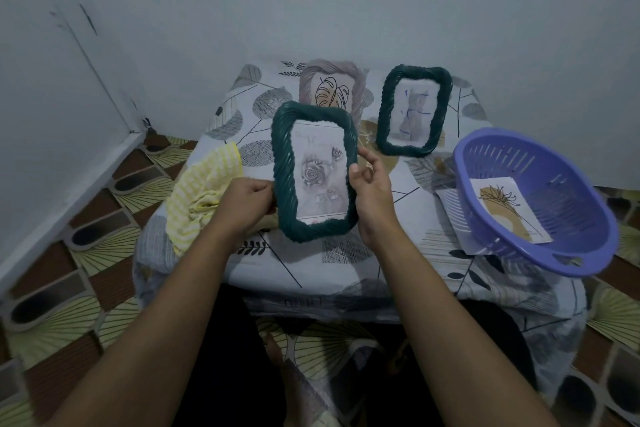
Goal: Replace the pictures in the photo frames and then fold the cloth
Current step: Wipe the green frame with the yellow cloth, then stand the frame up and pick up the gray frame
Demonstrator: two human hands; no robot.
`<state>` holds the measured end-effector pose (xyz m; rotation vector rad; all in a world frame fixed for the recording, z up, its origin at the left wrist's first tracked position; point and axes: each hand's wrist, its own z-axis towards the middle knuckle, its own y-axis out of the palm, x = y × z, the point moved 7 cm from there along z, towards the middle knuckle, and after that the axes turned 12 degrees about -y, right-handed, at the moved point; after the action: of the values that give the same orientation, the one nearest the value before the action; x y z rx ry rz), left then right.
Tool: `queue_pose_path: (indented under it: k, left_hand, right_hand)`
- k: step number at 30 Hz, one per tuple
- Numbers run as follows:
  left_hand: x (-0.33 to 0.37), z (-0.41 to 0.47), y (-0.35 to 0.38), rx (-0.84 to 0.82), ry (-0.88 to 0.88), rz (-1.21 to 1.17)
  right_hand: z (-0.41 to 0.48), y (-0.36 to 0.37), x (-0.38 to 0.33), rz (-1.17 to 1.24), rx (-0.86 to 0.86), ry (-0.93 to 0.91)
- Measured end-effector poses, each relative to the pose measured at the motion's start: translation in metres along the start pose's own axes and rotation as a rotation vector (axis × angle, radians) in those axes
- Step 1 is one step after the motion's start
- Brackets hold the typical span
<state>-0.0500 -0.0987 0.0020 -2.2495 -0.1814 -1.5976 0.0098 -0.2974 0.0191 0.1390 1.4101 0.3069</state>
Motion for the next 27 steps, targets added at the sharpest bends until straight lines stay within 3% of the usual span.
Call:
queue_pose_path:
  k: [6, 10, 14, 27]
  left_hand:
    - [-0.006, 0.017, 0.0, -0.196, -0.294, -0.416]
    - [0.018, 0.03, -0.006, -0.282, -0.253, -0.445]
    - [0.044, 0.05, -0.012, -0.264, -0.176, -0.46]
    - [0.048, 0.127, -0.039, -0.188, -0.179, -0.548]
  right_hand:
    - [0.011, 0.014, 0.002, -0.11, -0.041, -0.174]
    - [0.021, 0.027, 0.0, -0.134, -0.053, -0.296]
    - [0.039, 0.037, 0.006, -0.161, -0.038, -0.37]
    - [0.096, 0.084, 0.033, -0.134, -0.087, -0.417]
